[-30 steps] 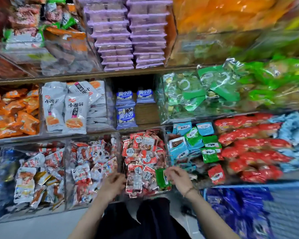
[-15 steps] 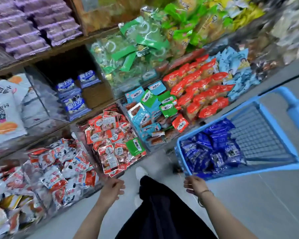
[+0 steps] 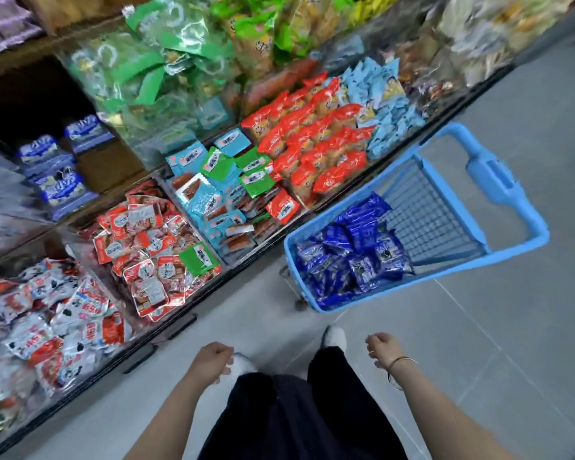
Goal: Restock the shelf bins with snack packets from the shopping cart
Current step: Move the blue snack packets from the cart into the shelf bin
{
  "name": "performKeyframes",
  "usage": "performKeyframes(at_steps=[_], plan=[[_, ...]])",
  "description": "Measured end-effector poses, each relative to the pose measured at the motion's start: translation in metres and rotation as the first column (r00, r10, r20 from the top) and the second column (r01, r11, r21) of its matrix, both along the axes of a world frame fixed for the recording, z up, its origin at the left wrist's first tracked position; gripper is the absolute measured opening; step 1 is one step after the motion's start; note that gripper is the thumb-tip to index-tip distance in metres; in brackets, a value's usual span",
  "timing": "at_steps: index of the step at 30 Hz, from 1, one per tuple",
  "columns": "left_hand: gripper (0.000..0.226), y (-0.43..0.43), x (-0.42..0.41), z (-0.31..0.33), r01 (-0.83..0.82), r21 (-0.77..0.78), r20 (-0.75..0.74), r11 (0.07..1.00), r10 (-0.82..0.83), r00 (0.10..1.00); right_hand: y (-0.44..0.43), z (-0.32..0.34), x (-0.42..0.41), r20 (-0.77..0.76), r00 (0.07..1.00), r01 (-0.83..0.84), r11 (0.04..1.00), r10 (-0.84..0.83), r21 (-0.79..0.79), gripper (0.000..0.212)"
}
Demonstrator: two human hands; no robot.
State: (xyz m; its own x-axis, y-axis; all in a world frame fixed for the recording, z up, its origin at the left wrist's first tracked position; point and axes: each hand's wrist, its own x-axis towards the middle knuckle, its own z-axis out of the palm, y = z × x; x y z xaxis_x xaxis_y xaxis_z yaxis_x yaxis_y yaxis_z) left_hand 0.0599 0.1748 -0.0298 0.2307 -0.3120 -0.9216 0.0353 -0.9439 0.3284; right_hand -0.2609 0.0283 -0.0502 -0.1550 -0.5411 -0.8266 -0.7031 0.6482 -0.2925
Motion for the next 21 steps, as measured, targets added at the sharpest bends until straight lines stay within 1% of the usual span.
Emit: performKeyframes(at_steps=[3, 6, 8, 10, 11, 14, 18, 19, 21], plan=[[0.015, -0.023, -0.022, -0.005, 0.025, 0.012, 0.015, 1.0, -0.025, 1.0, -0.032, 0.001, -0.018, -0.022, 0.991, -0.132, 0.989, 0.13, -0.061, 0.018], [0.015, -0.051, -0.044, -0.014, 0.006, -0.007, 0.08, 1.0, -0.005, 0.997, -0.075, 0.009, -0.027, 0.023, 0.966, -0.253, 0.959, 0.258, -0.131, 0.02], [0.015, -0.07, -0.061, -0.019, -0.033, -0.013, 0.12, 0.999, 0.034, 0.992, -0.112, 0.014, -0.028, 0.048, 0.923, -0.37, 0.915, 0.382, -0.164, 0.022], [0.016, -0.086, -0.081, -0.023, -0.05, -0.006, 0.158, 0.999, 0.05, 0.986, -0.148, 0.017, -0.028, 0.025, 0.856, -0.505, 0.847, 0.516, -0.164, 0.02], [0.017, -0.094, -0.091, -0.025, -0.048, -0.007, 0.174, 0.999, 0.049, 0.984, -0.166, 0.017, -0.028, 0.021, 0.83, -0.547, 0.821, 0.558, -0.164, 0.018], [0.016, -0.118, -0.121, -0.034, 0.025, -0.059, 0.237, 0.998, -0.01, 0.972, -0.213, 0.007, -0.03, 0.024, 0.782, -0.609, 0.772, 0.622, -0.183, 0.019], [0.021, -0.155, -0.155, -0.05, 0.116, -0.2, 0.28, 0.973, -0.057, 0.958, -0.255, -0.021, -0.039, 0.011, 0.782, -0.616, 0.777, 0.623, -0.131, 0.018], [0.019, -0.166, -0.16, -0.055, 0.161, -0.221, 0.287, 0.962, -0.094, 0.953, -0.26, -0.03, -0.041, 0.006, 0.775, -0.628, 0.77, 0.632, -0.112, 0.018], [0.014, -0.186, -0.168, -0.069, 0.304, -0.23, 0.314, 0.924, -0.225, 0.922, -0.264, -0.051, -0.043, -0.016, 0.765, -0.643, 0.763, 0.644, -0.068, 0.019]])
